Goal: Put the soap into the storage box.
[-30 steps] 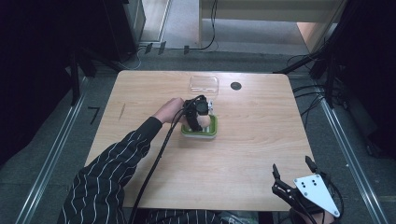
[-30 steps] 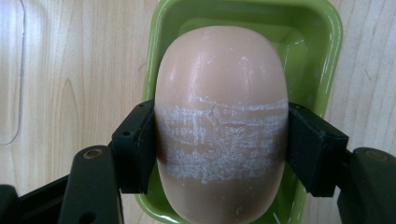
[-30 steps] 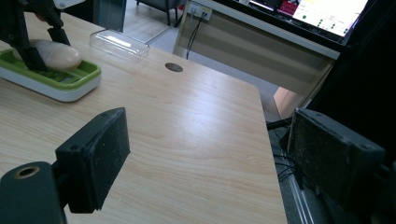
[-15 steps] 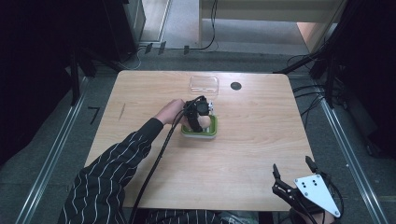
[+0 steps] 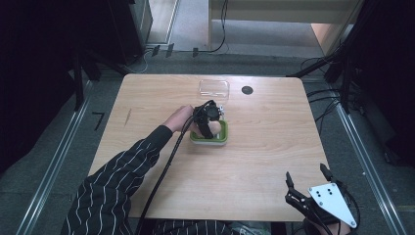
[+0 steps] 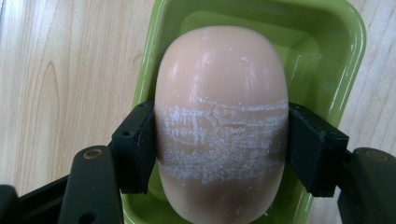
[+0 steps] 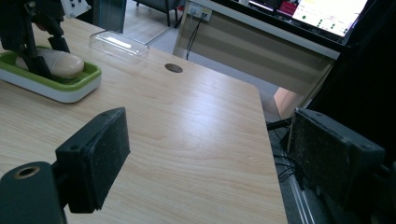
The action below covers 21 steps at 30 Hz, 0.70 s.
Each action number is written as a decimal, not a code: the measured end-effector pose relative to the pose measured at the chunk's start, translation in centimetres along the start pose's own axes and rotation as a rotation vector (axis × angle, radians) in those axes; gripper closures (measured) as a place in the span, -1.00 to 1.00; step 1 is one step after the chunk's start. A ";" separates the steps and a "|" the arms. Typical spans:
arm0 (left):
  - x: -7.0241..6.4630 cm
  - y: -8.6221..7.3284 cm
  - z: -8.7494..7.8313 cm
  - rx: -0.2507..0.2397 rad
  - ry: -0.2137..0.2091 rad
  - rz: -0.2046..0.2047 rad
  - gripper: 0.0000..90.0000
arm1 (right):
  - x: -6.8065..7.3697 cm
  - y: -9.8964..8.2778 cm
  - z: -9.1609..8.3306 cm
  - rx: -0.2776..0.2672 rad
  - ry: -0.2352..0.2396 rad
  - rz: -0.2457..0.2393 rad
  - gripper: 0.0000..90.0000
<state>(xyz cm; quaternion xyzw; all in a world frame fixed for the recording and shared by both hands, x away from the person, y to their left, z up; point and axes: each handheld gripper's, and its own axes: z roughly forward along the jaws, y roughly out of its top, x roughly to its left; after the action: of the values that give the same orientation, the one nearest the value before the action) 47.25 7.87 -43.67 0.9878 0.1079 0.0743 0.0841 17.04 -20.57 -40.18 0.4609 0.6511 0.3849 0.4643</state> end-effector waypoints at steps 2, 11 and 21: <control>0.0 0.0 0.0 0.002 -0.001 0.005 -0.26 | 0.0 0.0 0.0 0.000 0.000 0.000 -0.70; 0.0 0.0 0.0 0.005 0.004 0.015 -0.26 | 0.0 0.0 0.0 -0.001 0.001 0.001 -0.70; -0.1 0.0 -0.1 0.001 0.011 -0.003 -0.31 | 0.0 0.0 0.0 0.001 0.001 0.000 -0.70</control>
<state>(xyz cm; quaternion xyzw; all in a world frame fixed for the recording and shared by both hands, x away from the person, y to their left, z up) 47.18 7.88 -43.60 0.9873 0.1098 0.0798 0.0830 17.07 -20.56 -40.18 0.4608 0.6515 0.3850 0.4637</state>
